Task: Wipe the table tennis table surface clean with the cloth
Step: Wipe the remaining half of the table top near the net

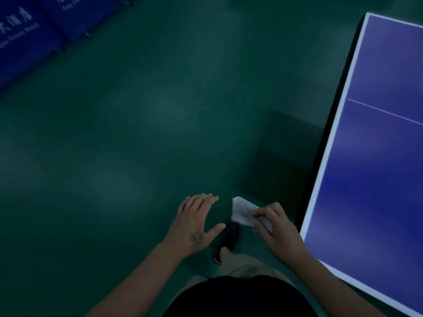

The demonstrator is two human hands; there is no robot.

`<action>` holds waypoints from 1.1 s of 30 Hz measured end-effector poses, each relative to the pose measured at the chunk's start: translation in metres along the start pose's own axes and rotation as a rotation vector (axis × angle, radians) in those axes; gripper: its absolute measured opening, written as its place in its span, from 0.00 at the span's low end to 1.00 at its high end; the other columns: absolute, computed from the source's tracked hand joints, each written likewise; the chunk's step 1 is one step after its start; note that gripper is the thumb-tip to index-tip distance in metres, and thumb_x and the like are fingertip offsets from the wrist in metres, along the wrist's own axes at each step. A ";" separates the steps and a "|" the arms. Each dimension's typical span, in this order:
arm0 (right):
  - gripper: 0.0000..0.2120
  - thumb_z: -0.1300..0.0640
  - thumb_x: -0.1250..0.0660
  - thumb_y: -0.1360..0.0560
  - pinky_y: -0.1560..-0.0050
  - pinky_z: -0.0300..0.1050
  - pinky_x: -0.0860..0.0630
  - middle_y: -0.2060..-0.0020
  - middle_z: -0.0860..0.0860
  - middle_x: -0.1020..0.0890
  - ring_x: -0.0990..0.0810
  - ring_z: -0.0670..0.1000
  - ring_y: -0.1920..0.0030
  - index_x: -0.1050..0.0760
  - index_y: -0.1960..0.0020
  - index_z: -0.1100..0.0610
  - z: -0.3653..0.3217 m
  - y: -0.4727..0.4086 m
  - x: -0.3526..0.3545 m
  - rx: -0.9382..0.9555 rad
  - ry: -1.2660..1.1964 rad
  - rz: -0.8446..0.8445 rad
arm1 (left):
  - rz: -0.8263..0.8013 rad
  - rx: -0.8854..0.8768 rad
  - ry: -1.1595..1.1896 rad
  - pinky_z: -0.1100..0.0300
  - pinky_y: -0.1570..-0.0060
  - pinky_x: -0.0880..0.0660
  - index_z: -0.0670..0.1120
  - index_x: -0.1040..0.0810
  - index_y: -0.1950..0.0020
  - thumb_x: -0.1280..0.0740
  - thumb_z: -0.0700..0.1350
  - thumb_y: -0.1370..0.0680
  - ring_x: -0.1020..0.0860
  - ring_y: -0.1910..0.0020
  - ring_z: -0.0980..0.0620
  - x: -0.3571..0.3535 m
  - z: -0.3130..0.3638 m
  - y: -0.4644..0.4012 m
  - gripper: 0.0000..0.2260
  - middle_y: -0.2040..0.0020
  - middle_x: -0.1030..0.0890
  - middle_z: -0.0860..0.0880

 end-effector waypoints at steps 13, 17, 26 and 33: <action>0.08 0.49 0.33 0.17 0.62 0.50 0.19 0.48 0.42 0.30 0.22 0.46 0.55 0.25 0.39 0.46 0.010 -0.174 0.023 0.062 -0.015 0.002 | -0.010 0.036 -0.008 0.47 0.17 0.48 0.58 0.36 0.18 0.43 0.71 0.19 0.41 0.19 0.54 0.063 -0.024 -0.148 0.32 0.20 0.34 0.57; 0.08 0.50 0.32 0.17 0.62 0.48 0.20 0.47 0.42 0.30 0.22 0.46 0.55 0.24 0.39 0.48 0.017 -0.215 0.027 0.026 0.018 0.040 | -0.037 0.001 0.005 0.51 0.18 0.53 0.58 0.37 0.18 0.43 0.72 0.20 0.42 0.18 0.55 0.077 -0.039 -0.203 0.33 0.20 0.36 0.57; 0.07 0.51 0.30 0.18 0.66 0.47 0.21 0.48 0.40 0.30 0.22 0.44 0.56 0.22 0.40 0.48 0.029 -0.304 0.036 -0.209 0.112 0.205 | -0.122 -0.179 -0.071 0.50 0.17 0.54 0.57 0.38 0.17 0.46 0.72 0.20 0.43 0.18 0.54 0.124 -0.094 -0.334 0.35 0.19 0.36 0.56; 0.08 0.51 0.30 0.18 0.69 0.42 0.24 0.48 0.40 0.31 0.22 0.42 0.56 0.25 0.40 0.44 0.031 -0.358 0.046 -0.370 0.135 0.298 | -0.171 -0.342 -0.176 0.43 0.17 0.47 0.55 0.35 0.18 0.45 0.71 0.18 0.40 0.18 0.48 0.160 -0.121 -0.426 0.33 0.20 0.33 0.52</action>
Point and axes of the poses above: each hand's wrist, its own y-axis away from the middle knuckle, its own x-axis out of the back of the hand, z = x × y, the point moved 6 cm from there along -y, towards the middle knuckle
